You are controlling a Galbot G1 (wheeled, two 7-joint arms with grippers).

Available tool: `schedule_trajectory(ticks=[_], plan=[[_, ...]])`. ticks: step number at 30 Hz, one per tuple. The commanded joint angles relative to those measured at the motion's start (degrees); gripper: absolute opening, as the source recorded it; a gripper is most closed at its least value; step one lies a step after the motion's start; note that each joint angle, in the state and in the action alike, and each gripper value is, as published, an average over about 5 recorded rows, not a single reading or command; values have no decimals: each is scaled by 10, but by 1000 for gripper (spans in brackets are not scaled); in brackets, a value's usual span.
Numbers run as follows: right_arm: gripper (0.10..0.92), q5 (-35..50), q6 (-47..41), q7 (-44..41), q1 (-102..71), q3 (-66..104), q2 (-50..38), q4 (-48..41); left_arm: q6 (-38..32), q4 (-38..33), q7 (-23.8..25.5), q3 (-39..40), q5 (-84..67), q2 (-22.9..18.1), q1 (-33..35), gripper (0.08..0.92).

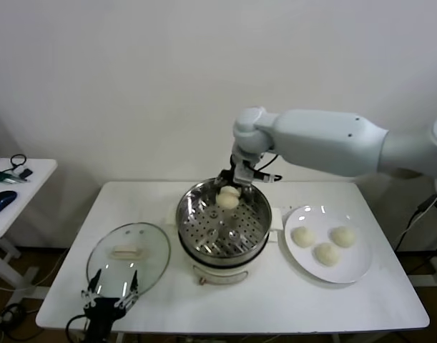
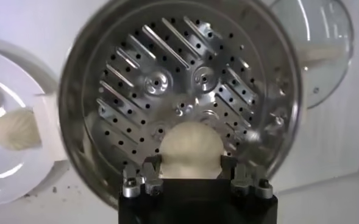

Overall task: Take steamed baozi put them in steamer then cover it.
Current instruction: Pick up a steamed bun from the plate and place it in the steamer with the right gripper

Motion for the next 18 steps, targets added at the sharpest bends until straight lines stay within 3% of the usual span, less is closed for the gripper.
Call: schedule_trajectory(ticks=[1, 13, 18], plan=[[653, -73, 21, 21, -64, 11, 26, -58, -1, 1, -1, 0, 1, 0, 0, 823], [657, -87, 23, 35, -93, 30, 51, -120, -1, 1, -2, -6, -5, 1, -1, 823], [748, -64, 22, 61, -79, 28, 49, -117, -2, 1, -2, -6, -6, 1, -1, 823]])
